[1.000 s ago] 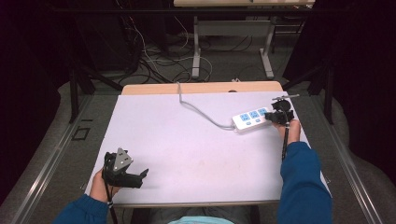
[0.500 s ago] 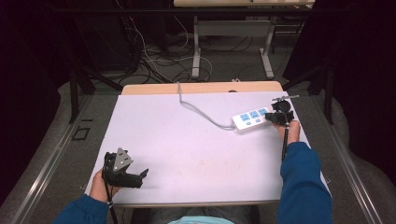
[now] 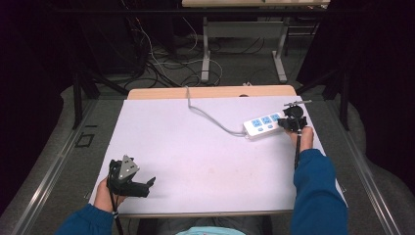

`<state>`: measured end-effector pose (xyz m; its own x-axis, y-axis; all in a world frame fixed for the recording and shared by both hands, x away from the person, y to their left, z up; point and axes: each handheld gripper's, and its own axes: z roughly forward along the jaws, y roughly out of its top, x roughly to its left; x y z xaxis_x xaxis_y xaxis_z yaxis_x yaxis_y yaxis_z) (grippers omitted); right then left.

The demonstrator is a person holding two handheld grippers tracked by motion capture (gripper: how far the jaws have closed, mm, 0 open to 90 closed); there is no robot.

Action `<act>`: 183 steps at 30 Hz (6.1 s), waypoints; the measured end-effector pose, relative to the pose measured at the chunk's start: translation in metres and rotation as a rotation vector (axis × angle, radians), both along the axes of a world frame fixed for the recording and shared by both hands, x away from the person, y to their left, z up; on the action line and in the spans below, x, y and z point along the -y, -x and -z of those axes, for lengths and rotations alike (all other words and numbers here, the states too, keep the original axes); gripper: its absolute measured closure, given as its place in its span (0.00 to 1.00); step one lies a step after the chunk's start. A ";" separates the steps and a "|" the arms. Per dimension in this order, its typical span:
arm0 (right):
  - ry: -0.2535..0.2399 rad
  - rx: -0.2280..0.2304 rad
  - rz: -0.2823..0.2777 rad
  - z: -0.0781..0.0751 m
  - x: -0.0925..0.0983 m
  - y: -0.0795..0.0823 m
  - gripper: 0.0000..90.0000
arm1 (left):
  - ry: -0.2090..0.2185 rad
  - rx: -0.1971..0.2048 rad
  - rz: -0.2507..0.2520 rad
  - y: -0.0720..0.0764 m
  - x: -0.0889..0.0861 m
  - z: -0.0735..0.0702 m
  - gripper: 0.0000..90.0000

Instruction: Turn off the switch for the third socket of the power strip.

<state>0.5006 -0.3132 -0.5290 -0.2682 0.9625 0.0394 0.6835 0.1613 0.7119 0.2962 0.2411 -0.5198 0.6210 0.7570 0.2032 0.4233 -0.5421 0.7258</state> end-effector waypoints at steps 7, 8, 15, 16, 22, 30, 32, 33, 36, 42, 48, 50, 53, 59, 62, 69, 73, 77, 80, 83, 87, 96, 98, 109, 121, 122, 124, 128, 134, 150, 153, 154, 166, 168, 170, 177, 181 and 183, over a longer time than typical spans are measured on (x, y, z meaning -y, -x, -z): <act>0.010 -0.001 0.004 0.000 -0.001 0.000 1.00 | 0.001 0.001 -0.002 0.000 0.000 0.000 0.00; 0.010 -0.003 0.002 0.000 -0.001 0.000 1.00 | 0.002 0.006 -0.004 0.000 0.000 0.000 0.00; 0.010 -0.002 0.006 0.000 -0.001 0.000 1.00 | 0.001 0.005 -0.003 0.000 0.000 0.000 0.00; 0.009 -0.003 0.004 0.000 -0.001 0.000 1.00 | 0.000 0.004 -0.004 0.000 0.000 0.000 0.00; 0.010 -0.003 0.007 0.000 -0.001 0.000 1.00 | -0.001 0.005 -0.004 0.000 0.000 0.000 0.00; 0.005 -0.003 0.007 0.000 -0.001 0.000 1.00 | 0.001 0.006 -0.005 0.000 0.000 0.000 0.00; 0.005 -0.004 0.008 0.000 -0.001 0.000 1.00 | -0.001 0.005 -0.005 0.000 0.000 0.000 0.00; 0.004 -0.005 0.008 0.000 -0.001 0.000 1.00 | 0.000 0.006 -0.005 0.000 0.000 0.000 0.00; -0.002 -0.011 0.007 0.001 -0.001 0.000 1.00 | -0.001 0.006 -0.002 0.000 0.000 0.000 0.00; -0.002 -0.010 0.010 0.001 -0.001 0.000 1.00 | 0.000 0.007 -0.004 0.000 0.000 0.000 0.00; -0.003 -0.010 0.008 0.001 -0.001 0.000 1.00 | -0.002 0.007 -0.001 0.000 0.000 0.000 0.00; 0.002 -0.008 0.006 0.001 -0.002 0.000 1.00 | -0.003 0.008 -0.002 0.000 0.000 0.000 0.00; -0.002 -0.009 0.009 0.001 -0.001 0.000 1.00 | -0.002 0.008 0.000 0.000 0.000 0.000 0.00; -0.013 -0.007 0.000 0.001 0.001 -0.001 1.00 | -0.002 0.008 -0.003 0.000 0.000 0.000 0.00; -0.015 -0.007 -0.001 0.001 0.001 0.000 1.00 | -0.002 0.009 -0.002 0.000 0.000 0.000 0.00; -0.005 -0.005 0.002 0.001 0.000 0.000 1.00 | -0.002 0.008 -0.003 0.000 0.000 0.000 0.00; -0.006 -0.003 -0.007 0.001 0.001 0.000 1.00 | -0.002 0.008 -0.003 0.000 0.000 0.000 0.00; 0.005 -0.003 -0.004 0.001 -0.001 0.000 1.00 | -0.001 0.007 0.000 0.001 0.000 0.000 0.00; 0.003 -0.004 -0.004 0.001 -0.001 0.000 1.00 | -0.002 0.007 -0.001 0.000 0.000 0.000 0.00; 0.004 -0.002 -0.002 0.001 -0.001 0.000 1.00 | -0.002 0.007 -0.002 0.000 0.000 0.000 0.00; 0.008 -0.002 -0.003 0.001 -0.002 0.000 1.00 | -0.014 0.013 0.000 0.000 0.000 0.000 0.00; 0.014 0.002 -0.005 0.001 -0.002 0.000 1.00 | -0.008 0.002 0.000 0.000 0.000 0.000 0.00; 0.016 0.001 -0.007 0.001 -0.001 0.000 1.00 | -0.008 0.002 0.001 0.000 0.000 0.000 0.00; 0.009 0.000 -0.001 0.001 -0.002 0.000 1.00 | -0.008 0.003 0.000 0.000 0.000 0.000 0.00; 0.011 0.002 -0.001 0.001 -0.002 0.000 1.00 | -0.004 -0.005 0.003 0.000 0.001 0.000 0.00; 0.015 0.003 -0.003 0.001 -0.002 0.000 1.00 | -0.011 0.001 0.002 0.000 0.000 0.000 0.00; 0.011 0.002 0.000 0.001 -0.002 0.000 1.00 | -0.006 -0.002 0.002 0.000 0.001 0.000 0.00; 0.009 0.003 -0.001 0.001 -0.002 0.000 1.00 | -0.013 0.002 0.002 0.000 0.000 0.000 0.00; 0.004 0.002 -0.009 0.001 -0.001 0.000 1.00 | -0.003 -0.004 0.004 0.000 0.001 0.000 0.00; 0.005 0.004 -0.009 0.001 -0.001 0.000 1.00 | -0.006 -0.001 0.003 0.000 0.001 0.000 0.00; 0.007 0.003 -0.004 0.001 -0.002 0.000 1.00 | -0.009 -0.001 0.003 0.000 0.001 0.000 0.00; 0.011 0.006 -0.006 0.001 -0.001 0.000 1.00 | -0.008 0.000 0.004 0.000 0.000 0.000 0.00; 0.020 0.029 -0.024 -0.003 -0.002 0.003 0.91 | -0.001 0.001 0.004 0.000 0.000 0.000 0.00; 0.019 0.038 -0.035 -0.005 -0.002 0.004 0.86 | -0.009 0.005 0.006 0.000 0.000 0.000 0.00; 0.016 0.048 -0.043 -0.008 -0.002 0.006 0.80 | -0.010 0.006 0.005 0.000 0.000 0.000 0.00; -0.024 0.068 -0.084 -0.021 -0.003 0.016 0.51 | 0.000 0.004 0.001 0.001 0.000 0.000 0.00; -0.047 0.076 -0.108 -0.026 -0.003 0.022 0.35 | -0.002 0.003 0.003 0.000 0.000 0.000 0.00; -0.052 0.069 -0.120 -0.028 -0.005 0.025 0.28 | -0.002 0.002 0.004 0.000 0.000 0.000 0.00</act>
